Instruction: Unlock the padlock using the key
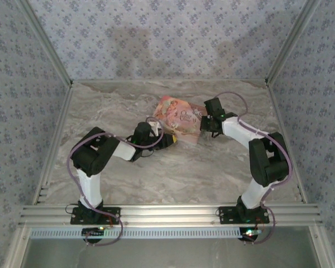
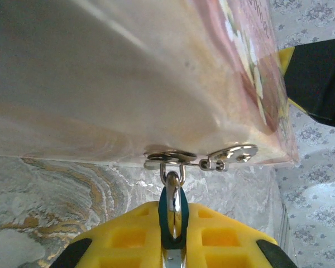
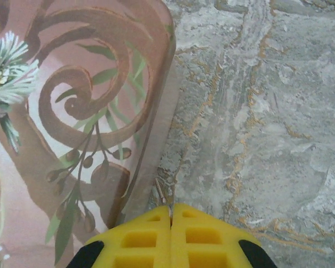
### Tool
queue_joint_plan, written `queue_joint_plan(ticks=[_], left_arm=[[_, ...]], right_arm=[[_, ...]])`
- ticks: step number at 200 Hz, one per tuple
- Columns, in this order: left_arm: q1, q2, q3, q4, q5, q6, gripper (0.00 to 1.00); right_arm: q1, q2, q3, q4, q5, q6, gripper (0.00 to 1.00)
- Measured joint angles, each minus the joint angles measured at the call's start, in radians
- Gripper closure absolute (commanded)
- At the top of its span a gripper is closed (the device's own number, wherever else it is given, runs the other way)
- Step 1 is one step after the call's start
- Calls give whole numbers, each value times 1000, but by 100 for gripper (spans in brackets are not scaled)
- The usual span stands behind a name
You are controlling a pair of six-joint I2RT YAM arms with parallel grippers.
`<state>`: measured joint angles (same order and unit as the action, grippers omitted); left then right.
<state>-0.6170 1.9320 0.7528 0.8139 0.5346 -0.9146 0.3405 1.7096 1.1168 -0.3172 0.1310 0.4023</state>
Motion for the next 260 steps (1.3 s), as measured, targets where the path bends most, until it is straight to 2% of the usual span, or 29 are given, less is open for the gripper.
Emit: queue_joint_plan(ticks=[91,141,166,204,260], left_arm=[[-16,-16,-48,70,-111,-79,88],[-43,-22,-73,113,-157,-130,87],[-66,-34,-73,93,-148,-140,88],[-86,-66,-71,29,-131,-153,88],[-86,-92,-60,-37,-120,-172,87]], right_arm=[[-2,143,194,-61,-43,-53,100],[-23,131,181,-52,-83,-67,100],[-62,48,115,-42,-114,-66,100],[-140,-176,-46,-13,-210,-42,100],[-229,-493,-334,122,-558,33,100]])
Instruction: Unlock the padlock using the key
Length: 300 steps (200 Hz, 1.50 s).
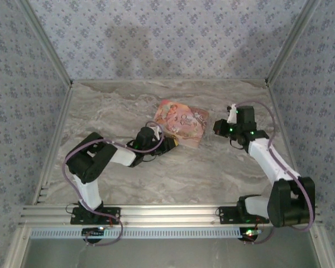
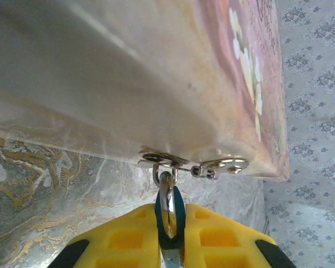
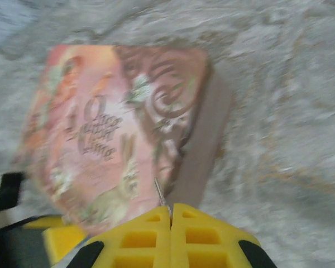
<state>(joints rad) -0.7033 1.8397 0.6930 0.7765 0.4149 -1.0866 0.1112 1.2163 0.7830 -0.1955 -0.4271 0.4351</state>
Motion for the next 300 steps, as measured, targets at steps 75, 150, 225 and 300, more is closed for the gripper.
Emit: queue_joint_plan(ticks=[75,150,225,300], left_arm=[[-4,-2,35,-42,15,-42,88],[-7,-3,56,-63,23,-72,88],[-13,-3,97,-89,42,-123,87],[-13,-3,140,-97,50,-150,87]], right_arm=[[-53,-185,-233,228,-327,222,100],[-66,-367,-207,296,-417,346,100],[-60,-433,-245,432,-407,523,100],[32,-446,-468,562,-247,696,100]])
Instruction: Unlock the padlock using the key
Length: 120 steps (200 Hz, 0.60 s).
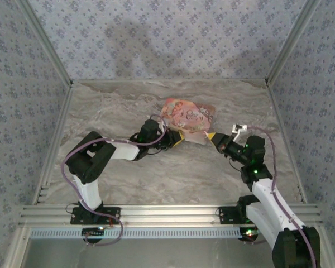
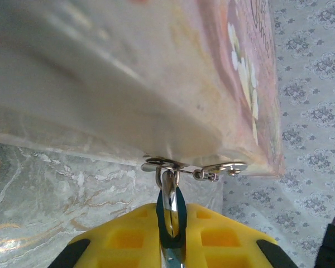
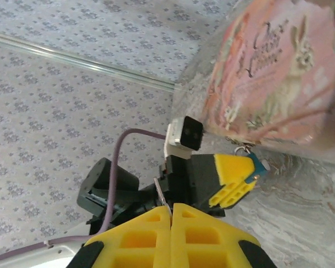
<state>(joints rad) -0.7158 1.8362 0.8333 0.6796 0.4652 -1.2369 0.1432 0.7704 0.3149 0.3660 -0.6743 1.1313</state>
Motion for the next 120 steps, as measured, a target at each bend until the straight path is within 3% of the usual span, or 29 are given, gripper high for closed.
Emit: queue_joint_plan(ticks=[64,120], left_arm=[[0,0,4,5,10,-25,87],[0,0,6,14,14,-40,88]], right_arm=[[199,89,-109,114,177,55,100],[270,138,-127,181,294,93,100]])
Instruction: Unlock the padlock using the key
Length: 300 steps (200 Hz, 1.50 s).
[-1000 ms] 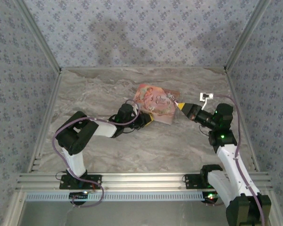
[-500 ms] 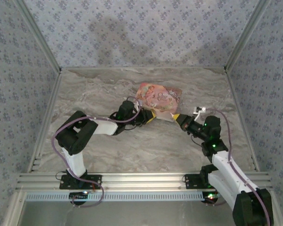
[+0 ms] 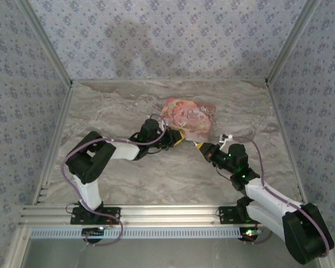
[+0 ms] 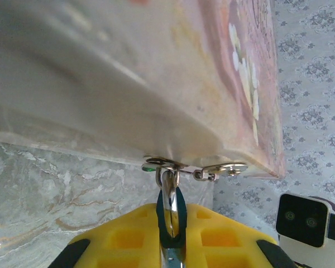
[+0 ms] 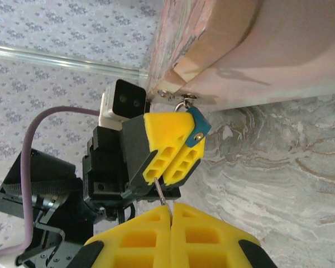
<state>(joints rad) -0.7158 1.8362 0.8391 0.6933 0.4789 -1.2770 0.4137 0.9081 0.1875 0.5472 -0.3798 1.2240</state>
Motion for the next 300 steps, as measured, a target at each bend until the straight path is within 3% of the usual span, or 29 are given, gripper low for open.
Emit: queue_joint_plan(ticks=[85,183,229,300], left_arm=[[-2,0,2,7,0,-1,88],[-7,0,2,23,4,-9,88],[-7,5,2,44,4,-16,88],[-7,5,2,61,5,-19,88]], right_arm=[[69,151,-9,97,96,63,100],[105,371,14,275,107,105,100],[106,336,16,309,81,57,100],[82,14,33,230,3,-126,100]])
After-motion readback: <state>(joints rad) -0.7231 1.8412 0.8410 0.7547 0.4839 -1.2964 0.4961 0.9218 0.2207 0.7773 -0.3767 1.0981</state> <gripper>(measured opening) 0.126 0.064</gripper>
